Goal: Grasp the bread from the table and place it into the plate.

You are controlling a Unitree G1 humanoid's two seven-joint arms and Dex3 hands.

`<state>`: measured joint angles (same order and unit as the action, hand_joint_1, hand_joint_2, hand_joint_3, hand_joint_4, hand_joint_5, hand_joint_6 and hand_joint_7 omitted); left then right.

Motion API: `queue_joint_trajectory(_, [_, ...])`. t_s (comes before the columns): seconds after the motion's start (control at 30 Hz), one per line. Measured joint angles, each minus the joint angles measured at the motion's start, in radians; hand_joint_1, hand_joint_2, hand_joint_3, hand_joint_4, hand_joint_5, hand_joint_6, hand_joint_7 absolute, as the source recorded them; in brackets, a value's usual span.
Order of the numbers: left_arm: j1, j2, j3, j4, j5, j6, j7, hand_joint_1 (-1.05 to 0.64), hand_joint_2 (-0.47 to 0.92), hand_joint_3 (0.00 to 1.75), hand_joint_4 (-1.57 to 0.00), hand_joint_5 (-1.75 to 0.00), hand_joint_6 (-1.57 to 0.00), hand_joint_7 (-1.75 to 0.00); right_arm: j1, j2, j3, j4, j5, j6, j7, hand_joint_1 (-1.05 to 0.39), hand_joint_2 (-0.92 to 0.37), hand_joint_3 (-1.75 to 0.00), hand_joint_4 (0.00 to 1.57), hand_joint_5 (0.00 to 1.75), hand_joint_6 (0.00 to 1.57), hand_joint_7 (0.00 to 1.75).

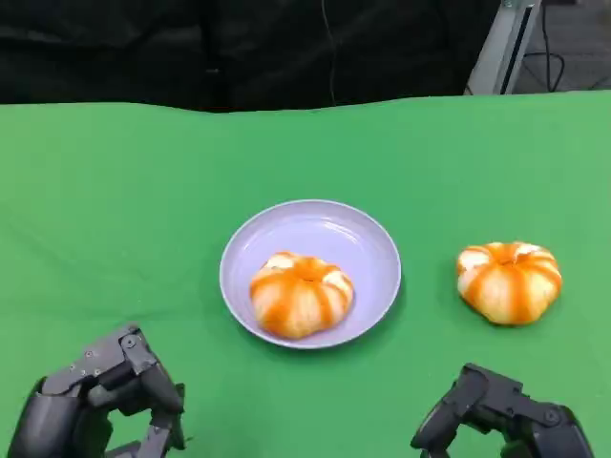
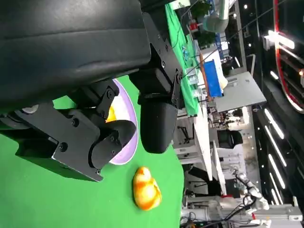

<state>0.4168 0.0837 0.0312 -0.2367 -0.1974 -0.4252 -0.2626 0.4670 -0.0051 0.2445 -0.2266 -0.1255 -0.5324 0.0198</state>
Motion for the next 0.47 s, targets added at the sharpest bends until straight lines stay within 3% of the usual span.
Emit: queue_joint_trajectory(0.47, [0.011, -0.001, -0.001, 0.0, -0.001, -0.002, 0.0, 0.05, 0.54, 1.14, -0.84, -1.75, -0.74, -1.66, 0.001, 0.0, 0.005, -0.01, -0.003, 0.0, 0.0, -0.05, -0.31, -1.35, 0.72, 1.6, 0.78, 1.32])
